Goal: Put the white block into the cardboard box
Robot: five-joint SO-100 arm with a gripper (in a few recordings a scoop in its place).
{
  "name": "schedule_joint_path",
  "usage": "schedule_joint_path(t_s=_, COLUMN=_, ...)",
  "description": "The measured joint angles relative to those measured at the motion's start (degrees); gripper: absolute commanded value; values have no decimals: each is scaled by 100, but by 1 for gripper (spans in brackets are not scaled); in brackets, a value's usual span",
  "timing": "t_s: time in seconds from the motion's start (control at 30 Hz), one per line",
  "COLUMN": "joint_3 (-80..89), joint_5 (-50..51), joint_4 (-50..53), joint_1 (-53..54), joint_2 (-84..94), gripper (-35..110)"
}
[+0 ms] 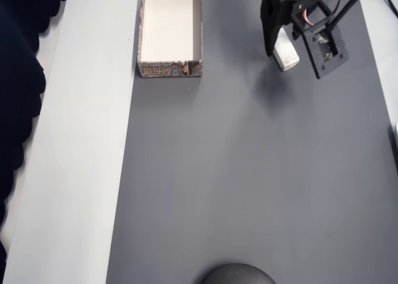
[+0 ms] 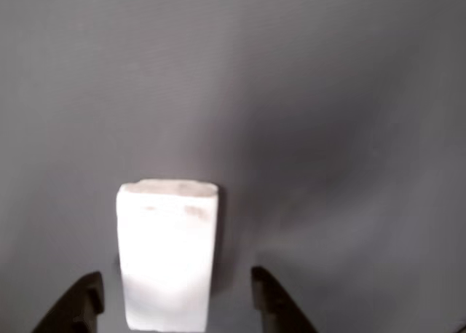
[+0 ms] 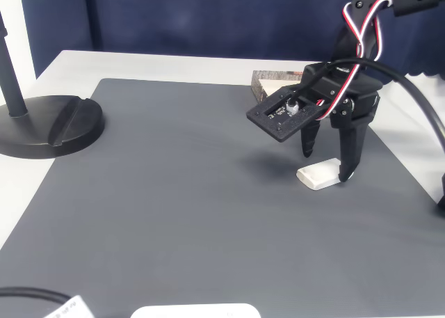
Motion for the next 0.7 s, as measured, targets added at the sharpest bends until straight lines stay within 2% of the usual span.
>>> schedule_joint_path(t_s=0.7, joint_3=0, joint_5=-62, joint_4=-176, joint_1=-18, joint_2=0, gripper=31)
